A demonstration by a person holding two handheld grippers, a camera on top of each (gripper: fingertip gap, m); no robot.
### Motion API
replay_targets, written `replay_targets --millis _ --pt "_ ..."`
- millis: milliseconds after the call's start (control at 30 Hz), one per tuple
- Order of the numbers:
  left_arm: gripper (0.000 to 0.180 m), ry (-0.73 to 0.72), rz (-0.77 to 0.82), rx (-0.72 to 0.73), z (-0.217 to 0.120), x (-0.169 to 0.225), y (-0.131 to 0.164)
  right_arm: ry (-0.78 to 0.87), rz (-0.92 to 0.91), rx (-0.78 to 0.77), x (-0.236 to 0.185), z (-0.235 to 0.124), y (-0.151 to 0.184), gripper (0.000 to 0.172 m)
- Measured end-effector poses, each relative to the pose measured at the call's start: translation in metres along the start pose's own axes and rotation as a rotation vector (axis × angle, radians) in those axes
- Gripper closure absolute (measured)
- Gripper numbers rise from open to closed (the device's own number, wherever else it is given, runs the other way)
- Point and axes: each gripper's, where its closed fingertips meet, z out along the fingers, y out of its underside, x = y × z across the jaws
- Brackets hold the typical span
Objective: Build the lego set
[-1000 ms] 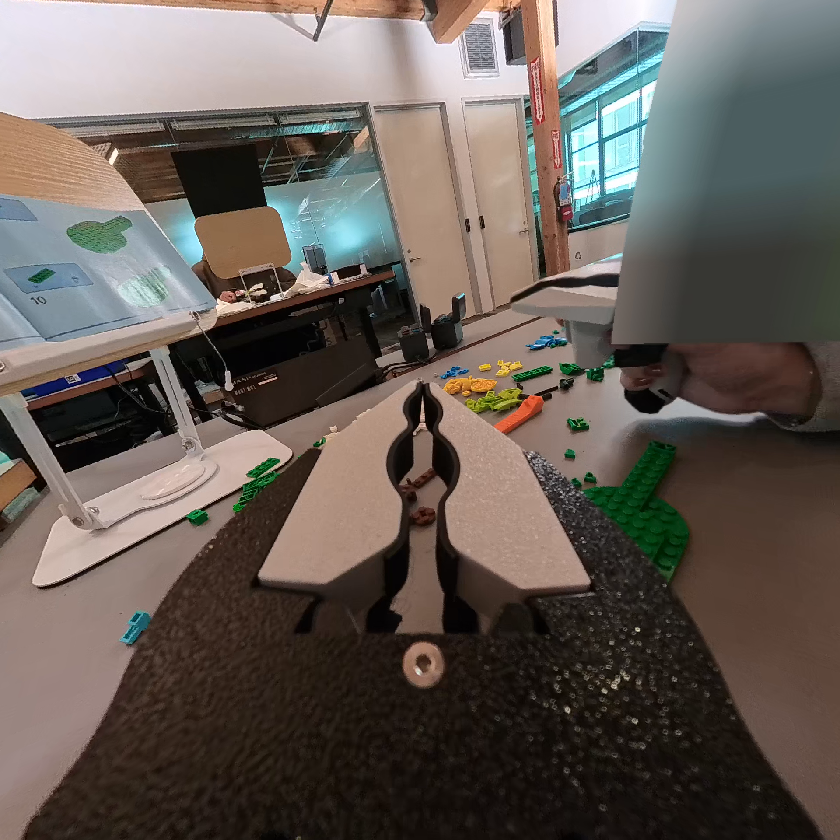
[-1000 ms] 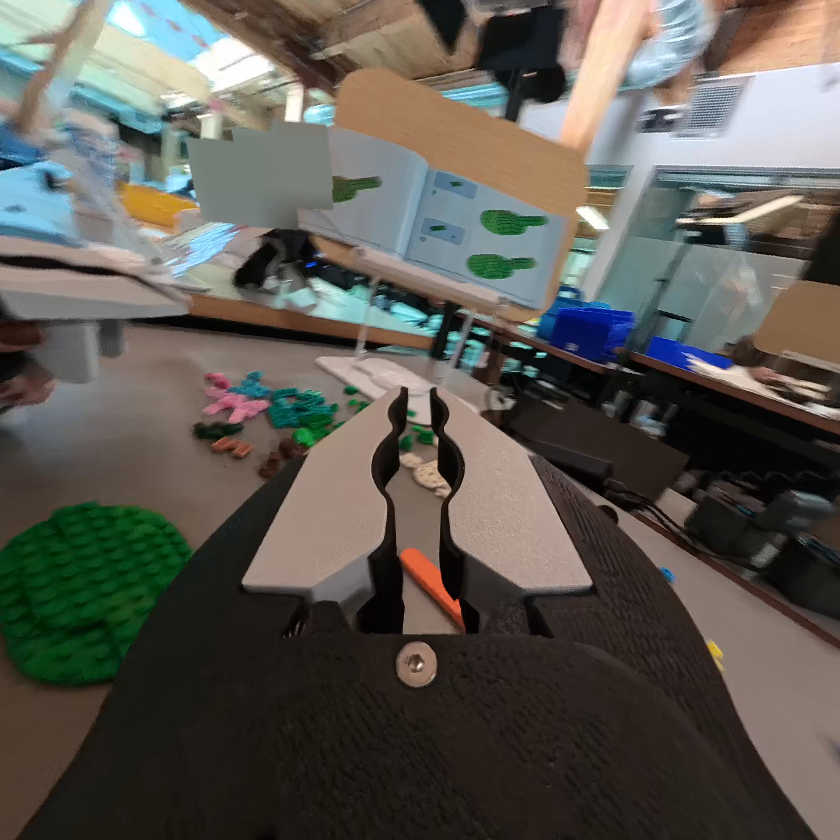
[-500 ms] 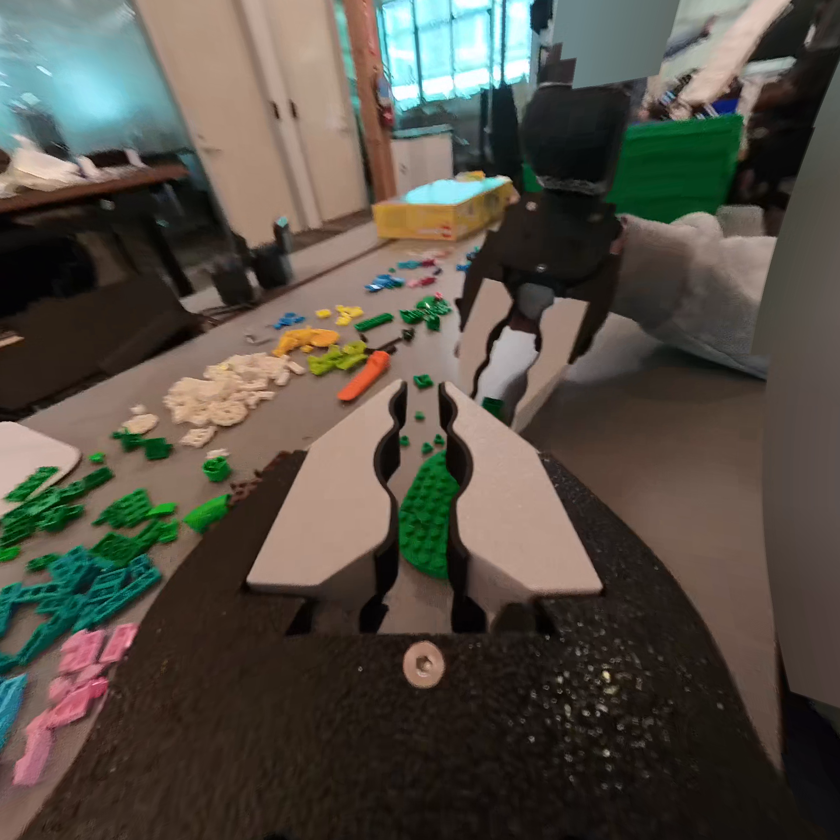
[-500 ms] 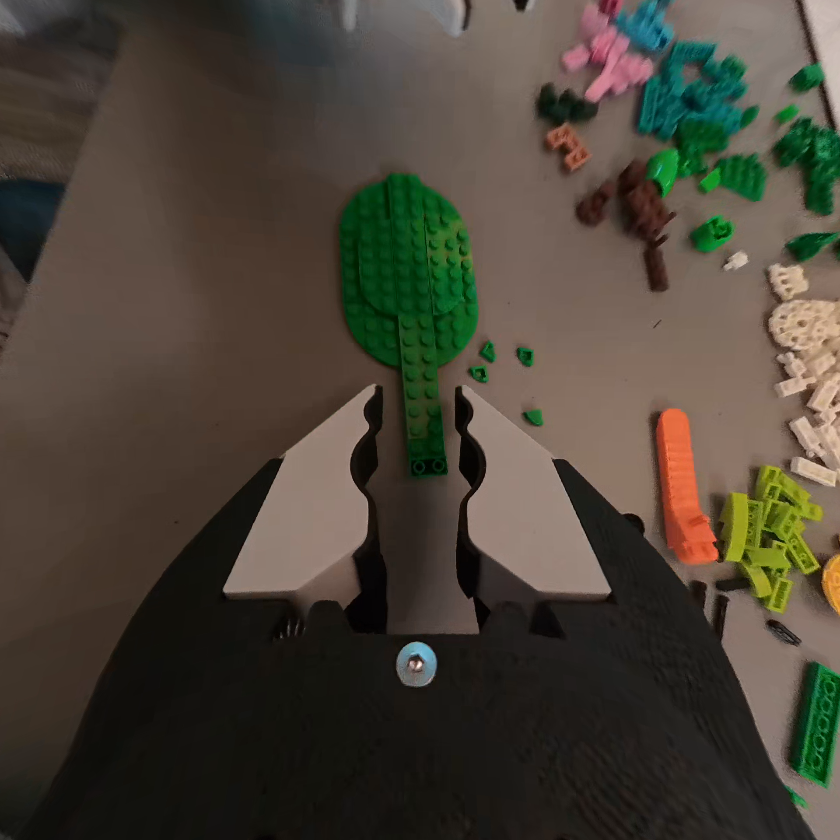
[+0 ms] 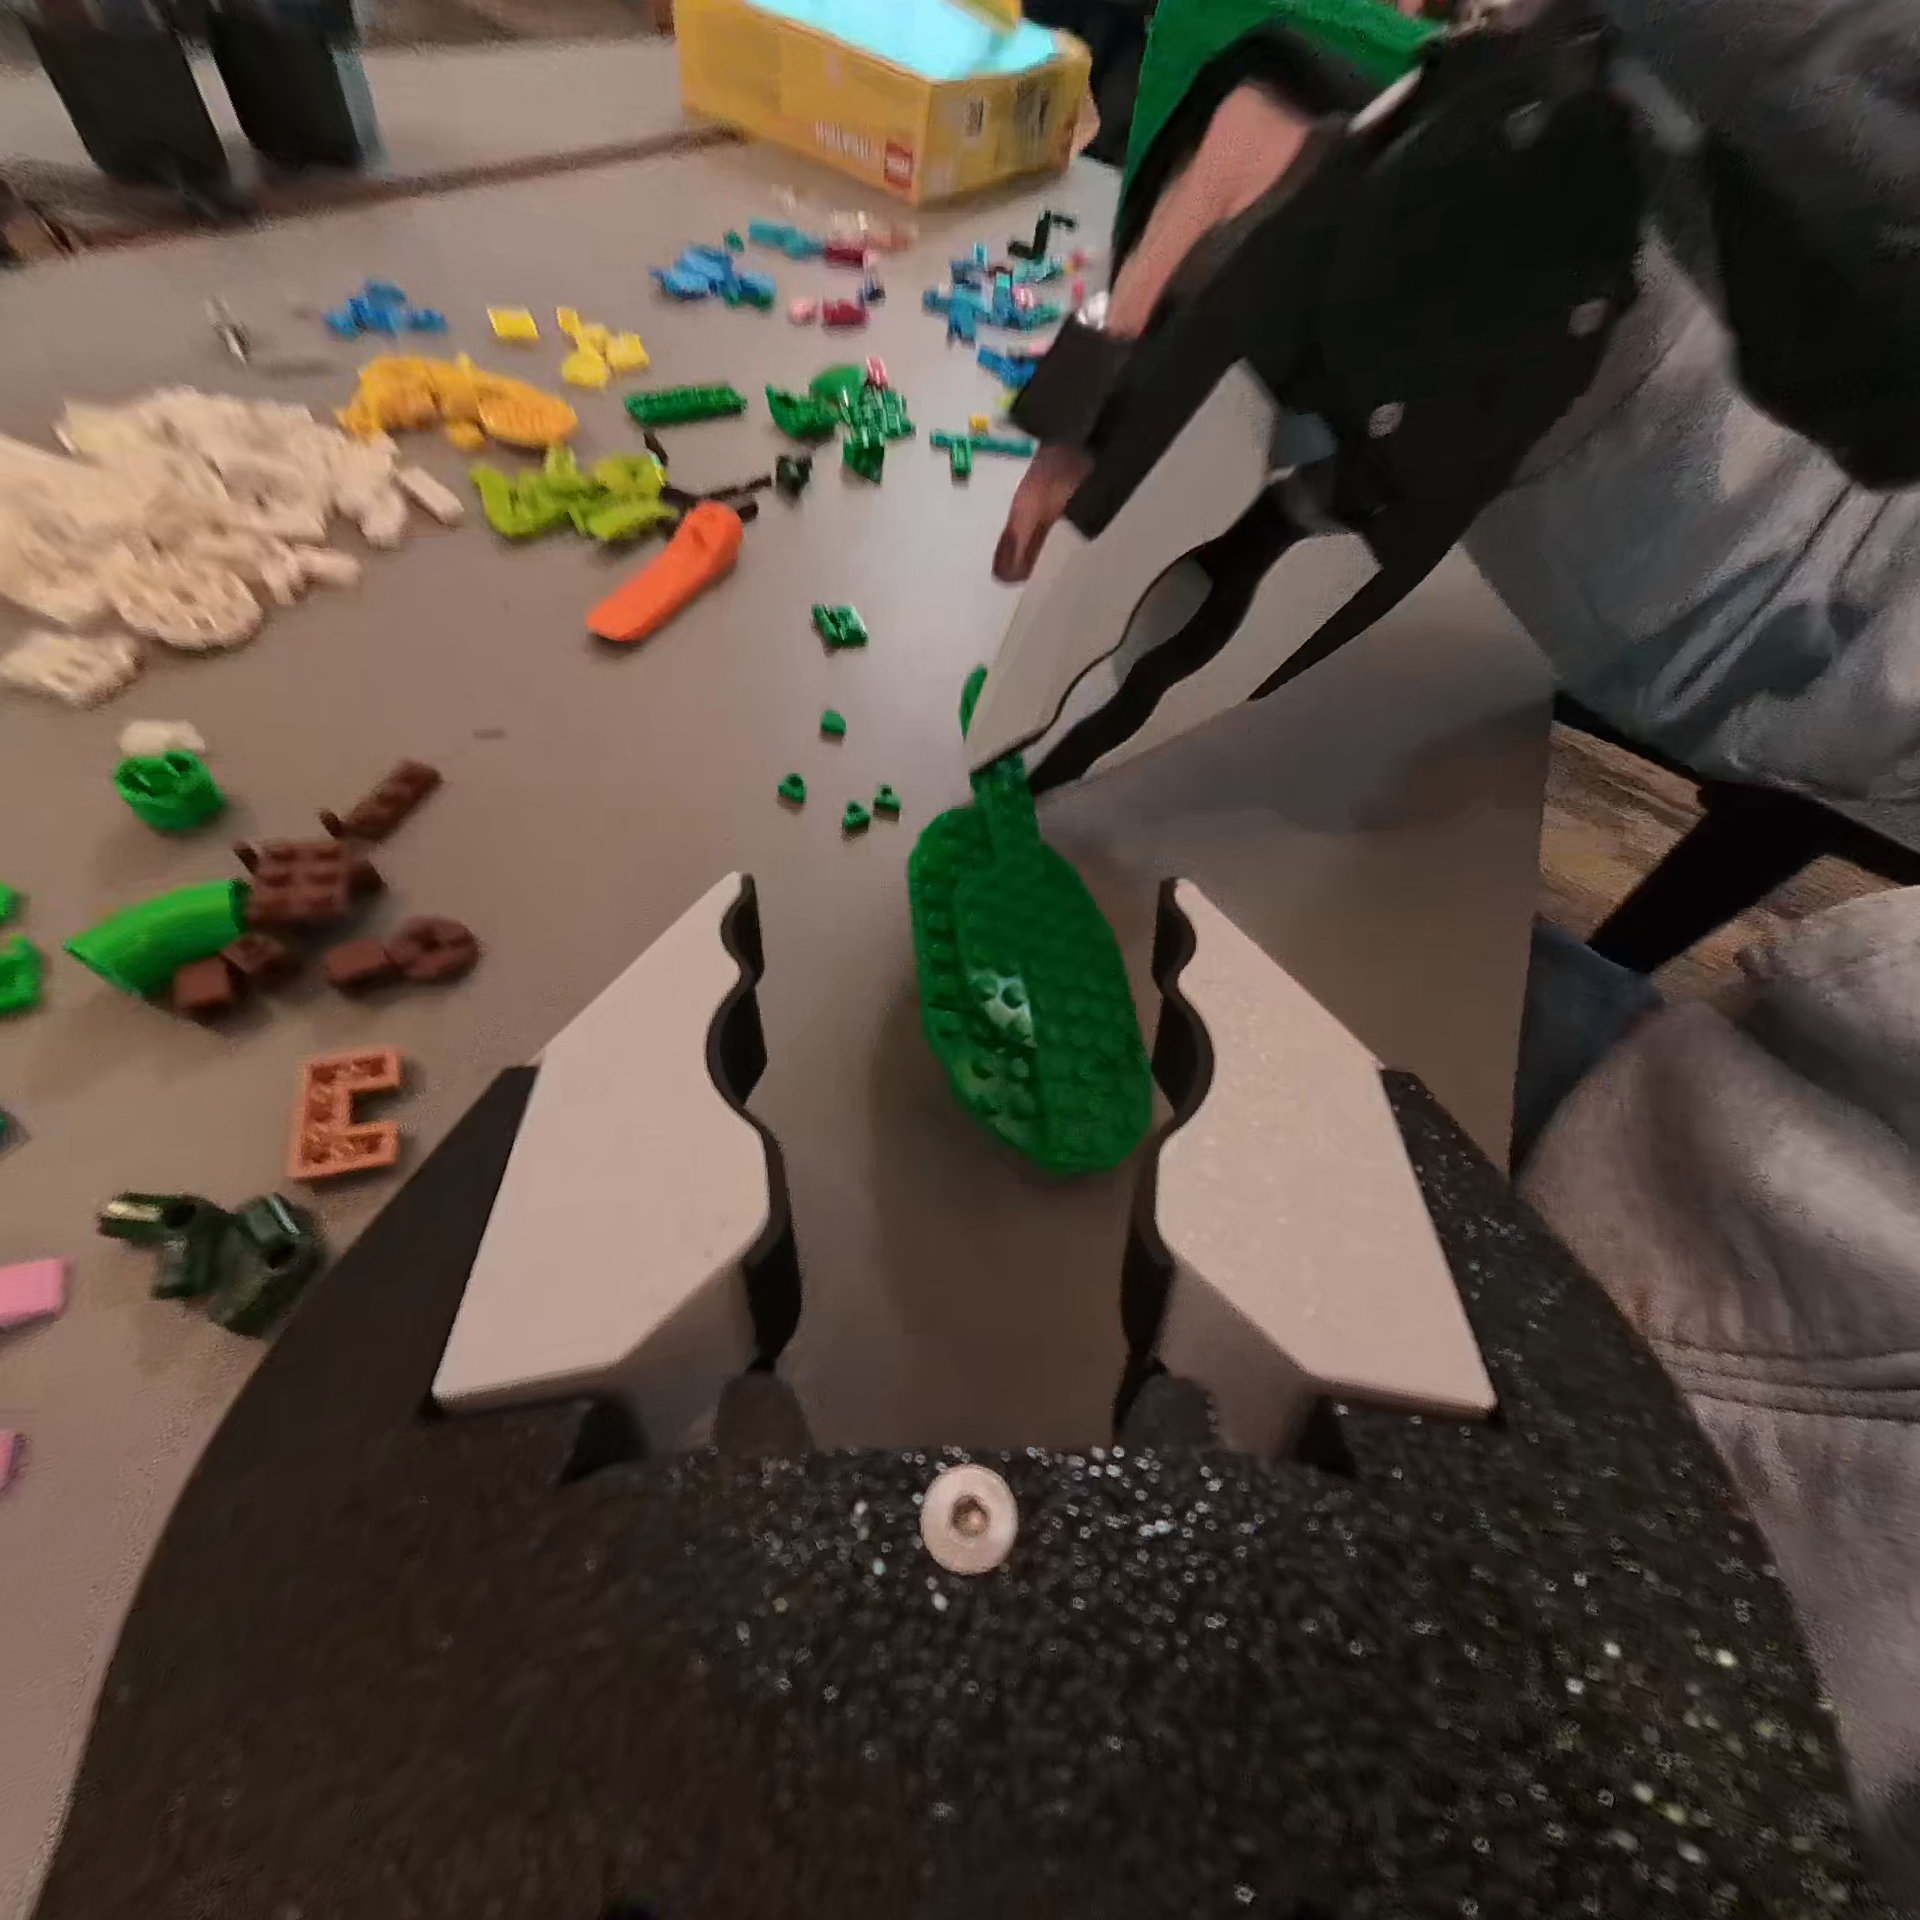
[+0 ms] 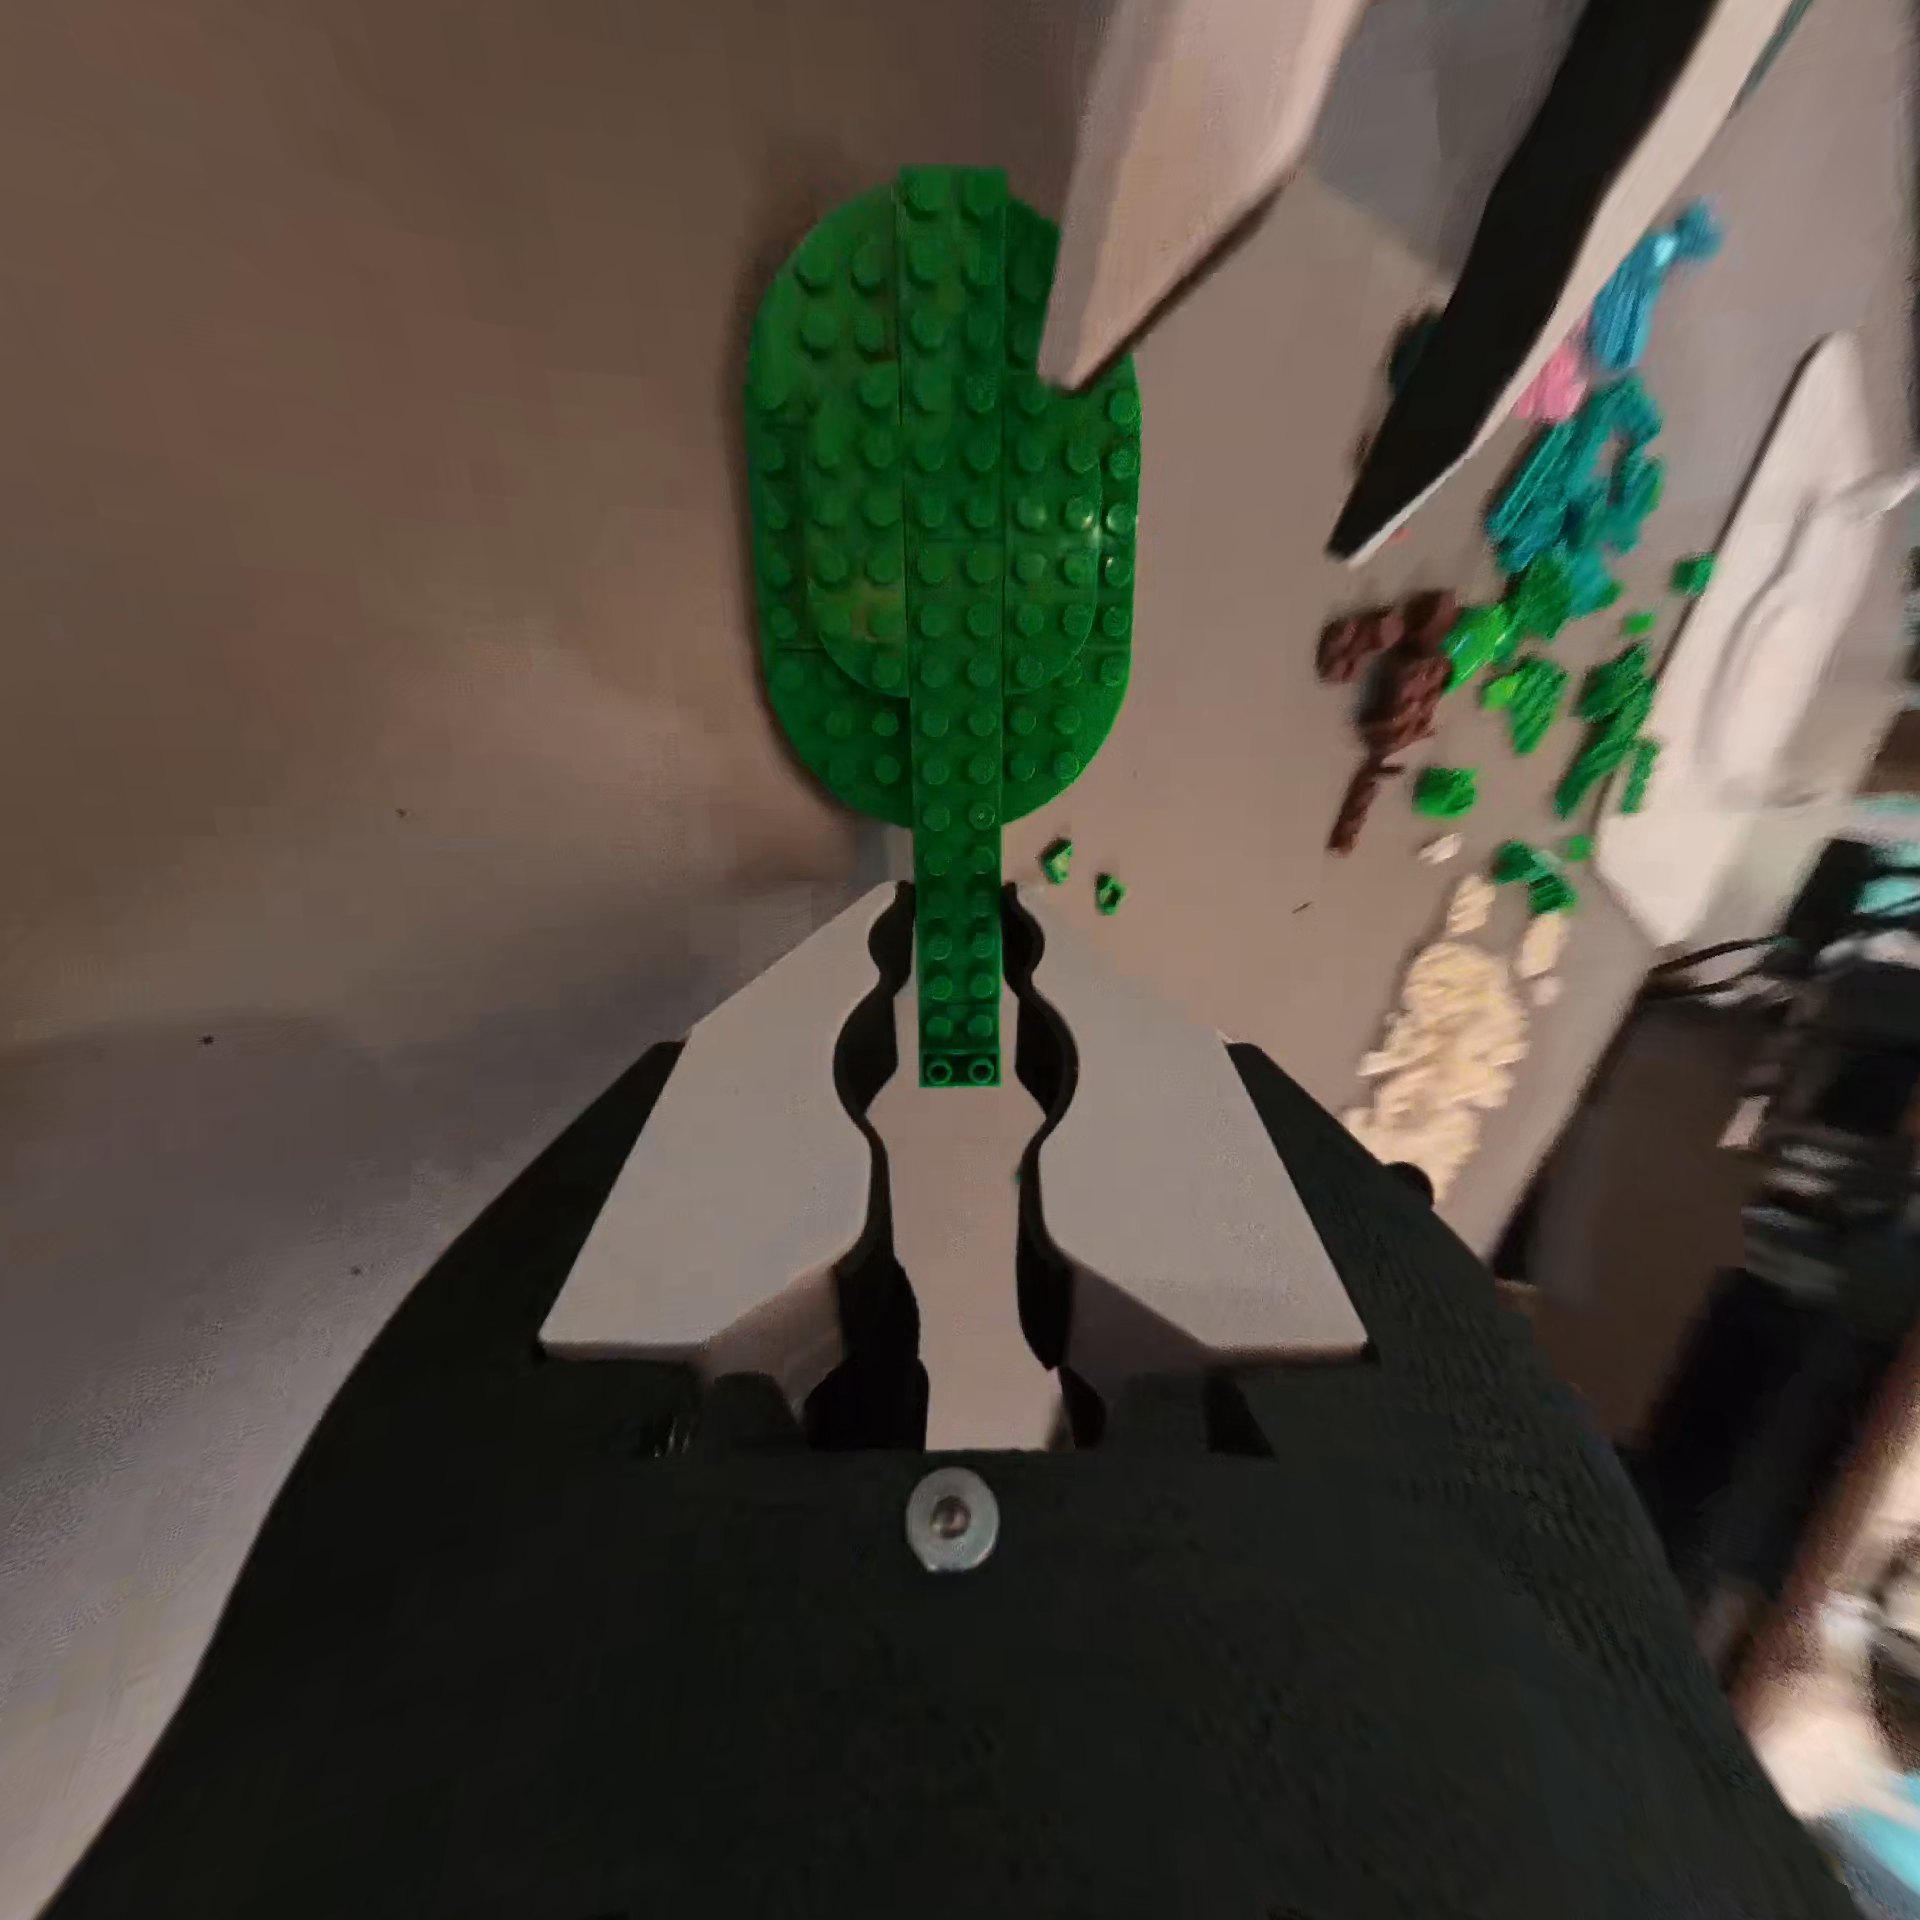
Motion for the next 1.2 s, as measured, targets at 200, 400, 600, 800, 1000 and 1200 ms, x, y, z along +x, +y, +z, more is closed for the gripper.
replay_targets --millis 200,400,600,800,1000,1200 --pt "0.115 0.144 -0.147 -0.221 0.015 0.023 0.033 0.153 -0.207 -0.022 0.005 -0.01 -0.01 0.157" --pt "0.165 0.192 -0.189 -0.279 0.023 0.039 0.041 0.283 -0.343 -0.1 0.018 -0.024 -0.015 0.157" --pt "0.175 0.139 -0.351 -0.033 0.017 0.015 0.009 0.582 -0.338 -0.069 0.058 -0.054 -0.018 0.14" --pt "0.176 -0.01 -0.579 0.396 -0.029 -0.023 -0.039 0.491 0.161 0.128 0.053 -0.054 0.008 0.149" --pt "0.176 0.019 -0.813 0.536 -0.028 -0.019 -0.032 0.024 0.623 0.302 0.021 -0.017 0.01 0.152" --pt "0.176 0.063 -0.876 0.484 -0.013 -0.015 -0.017 -0.109 0.716 0.233 0.026 0.005 0.034 0.153"
